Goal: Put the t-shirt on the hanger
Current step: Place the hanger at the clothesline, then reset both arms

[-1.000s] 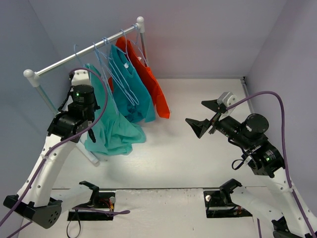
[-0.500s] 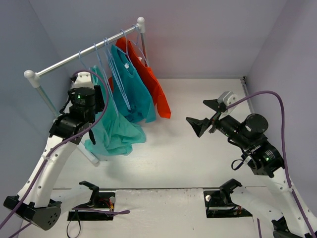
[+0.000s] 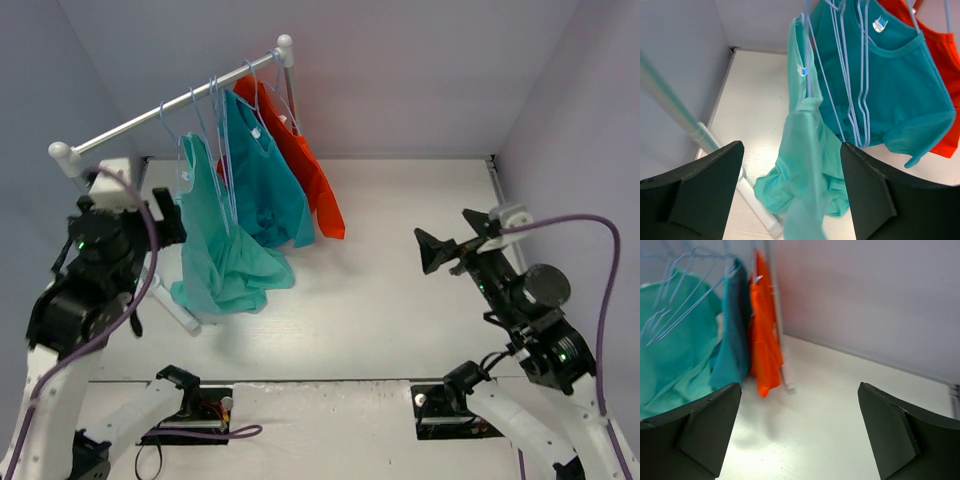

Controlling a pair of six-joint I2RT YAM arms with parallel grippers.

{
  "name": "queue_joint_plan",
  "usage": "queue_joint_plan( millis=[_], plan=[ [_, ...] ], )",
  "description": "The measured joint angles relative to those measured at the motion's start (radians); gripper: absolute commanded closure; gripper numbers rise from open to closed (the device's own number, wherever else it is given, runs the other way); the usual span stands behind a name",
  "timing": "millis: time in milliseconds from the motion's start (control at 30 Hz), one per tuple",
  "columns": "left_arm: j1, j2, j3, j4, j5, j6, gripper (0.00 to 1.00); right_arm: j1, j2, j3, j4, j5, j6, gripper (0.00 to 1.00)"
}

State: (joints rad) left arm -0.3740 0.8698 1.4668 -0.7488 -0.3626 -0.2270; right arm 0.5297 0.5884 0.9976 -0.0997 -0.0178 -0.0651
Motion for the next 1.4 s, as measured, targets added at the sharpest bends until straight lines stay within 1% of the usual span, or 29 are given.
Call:
queue_joint_plan(
  millis=[167,267,400,500,633,767,867,1100,1400],
  plan=[
    [0.000,-0.214,-0.076,-0.037,-0.014,0.016,0.26,0.000,-0.115,-0.015,-0.044,0.195,0.016,0.00],
    [0.000,-0.350,-0.133,-0.066,-0.032,0.019,0.26,0.000,-0.163,-0.046,-0.065,0.256,0.016,0.00],
    [0.000,-0.452,-0.204,-0.111,-0.052,0.029,0.26,0.000,-0.235,-0.113,-0.110,0.318,0.016,0.00],
    [0.000,-0.489,-0.241,-0.154,-0.059,0.040,0.26,0.000,-0.286,-0.151,-0.125,0.380,0.018,0.00],
    [0.000,-0.522,-0.254,-0.207,-0.074,0.042,0.26,0.000,-0.343,-0.179,-0.138,0.463,0.018,0.00],
    [0.000,-0.571,-0.259,-0.233,-0.092,0.041,0.26,0.000,-0.363,-0.191,-0.138,0.548,0.023,0.00],
    [0.000,-0.612,-0.286,-0.246,-0.102,0.038,0.26,0.000,-0.367,-0.207,-0.138,0.584,0.035,0.00],
    [0.000,-0.624,-0.335,-0.259,-0.111,0.017,0.26,0.000,-0.366,-0.238,-0.146,0.585,0.062,0.00],
    [0.000,-0.624,-0.337,-0.260,-0.111,0.012,0.26,0.000,-0.338,-0.238,-0.145,0.568,0.092,0.00]
  ],
)
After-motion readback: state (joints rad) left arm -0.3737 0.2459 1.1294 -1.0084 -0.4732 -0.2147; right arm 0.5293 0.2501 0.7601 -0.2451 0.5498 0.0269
